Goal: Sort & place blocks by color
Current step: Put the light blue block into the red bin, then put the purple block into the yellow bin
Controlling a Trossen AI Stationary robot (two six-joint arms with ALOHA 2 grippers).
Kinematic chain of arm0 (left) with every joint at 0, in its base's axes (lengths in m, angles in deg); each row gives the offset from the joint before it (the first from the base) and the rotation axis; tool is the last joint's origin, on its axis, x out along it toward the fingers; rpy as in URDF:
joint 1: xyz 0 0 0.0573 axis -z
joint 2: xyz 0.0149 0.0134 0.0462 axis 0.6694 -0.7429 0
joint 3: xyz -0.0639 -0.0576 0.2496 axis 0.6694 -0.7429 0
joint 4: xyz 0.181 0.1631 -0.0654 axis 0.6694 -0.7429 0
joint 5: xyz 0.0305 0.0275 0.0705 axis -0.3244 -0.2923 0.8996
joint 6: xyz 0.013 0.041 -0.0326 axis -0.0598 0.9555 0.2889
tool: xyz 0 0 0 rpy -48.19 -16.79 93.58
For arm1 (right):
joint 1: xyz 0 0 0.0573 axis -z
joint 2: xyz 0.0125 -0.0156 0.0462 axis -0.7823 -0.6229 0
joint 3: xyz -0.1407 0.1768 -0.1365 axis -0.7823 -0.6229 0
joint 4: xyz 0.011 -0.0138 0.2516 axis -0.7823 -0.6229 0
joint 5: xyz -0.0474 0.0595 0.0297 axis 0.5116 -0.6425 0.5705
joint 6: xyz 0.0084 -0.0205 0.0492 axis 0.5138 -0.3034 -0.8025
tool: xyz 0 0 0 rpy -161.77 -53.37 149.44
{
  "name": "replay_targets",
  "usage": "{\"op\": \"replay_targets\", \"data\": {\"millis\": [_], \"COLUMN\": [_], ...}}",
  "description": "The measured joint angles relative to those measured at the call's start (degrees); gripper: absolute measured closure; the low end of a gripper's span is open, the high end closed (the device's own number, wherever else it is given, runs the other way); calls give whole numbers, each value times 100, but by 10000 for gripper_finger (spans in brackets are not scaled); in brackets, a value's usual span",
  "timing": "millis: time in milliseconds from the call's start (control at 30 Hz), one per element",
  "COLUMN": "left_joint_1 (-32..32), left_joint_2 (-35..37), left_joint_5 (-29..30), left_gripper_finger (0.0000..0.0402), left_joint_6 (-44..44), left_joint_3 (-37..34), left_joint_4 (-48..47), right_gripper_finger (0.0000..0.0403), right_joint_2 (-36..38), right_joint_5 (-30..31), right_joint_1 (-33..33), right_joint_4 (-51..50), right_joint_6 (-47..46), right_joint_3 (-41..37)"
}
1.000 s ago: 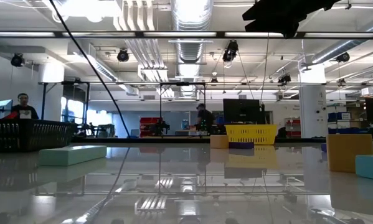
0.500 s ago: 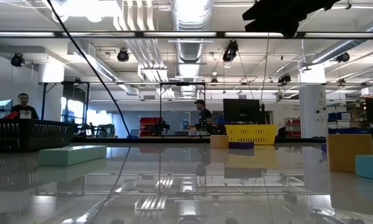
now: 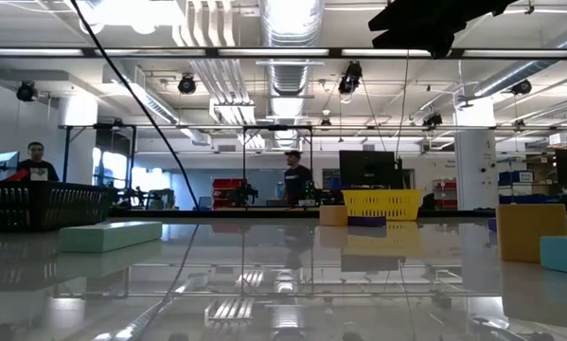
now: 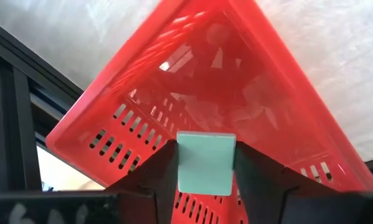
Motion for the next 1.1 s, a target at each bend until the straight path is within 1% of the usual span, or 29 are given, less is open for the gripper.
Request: {"op": "replay_targets", "data": {"millis": [233,300,400,567,733,767,833,967,1100], "left_joint_1": [-9,-19,-104,-458,-1149,-1312,-1632,-2169,-2537], "left_joint_2": [25,37,73,286,638,729,894,1230,1465], "left_joint_5": [-72,-201,-549,-637,-518,-369,174,1715,2927], "left_gripper_finger": [219,211,208,208,208,208,208,208,208], "left_joint_6": [180,290,490,1440,2508,2705,3198,4576,6035], "left_joint_3": [1,20,108,350,441,442,442,441,429], "left_joint_4": [-4,-7,0,-4,-56,-46,-38,149,472], "right_gripper_finger": [184,184,184,184,184,184,184,184,184], "right_joint_2": [0,0,0,0,0,0,-3,-61,-180], "right_joint_5": [0,0,0,0,0,0,0,0,1], "right_joint_1": [0,0,0,0,0,0,2,0,2], "right_joint_4": [0,0,0,1,-2,2,1,-5,0], "right_joint_6": [-1,-2,-2,-73,-92,-93,-93,-165,-310], "right_joint_3": [0,0,0,0,0,0,0,0,0]}}
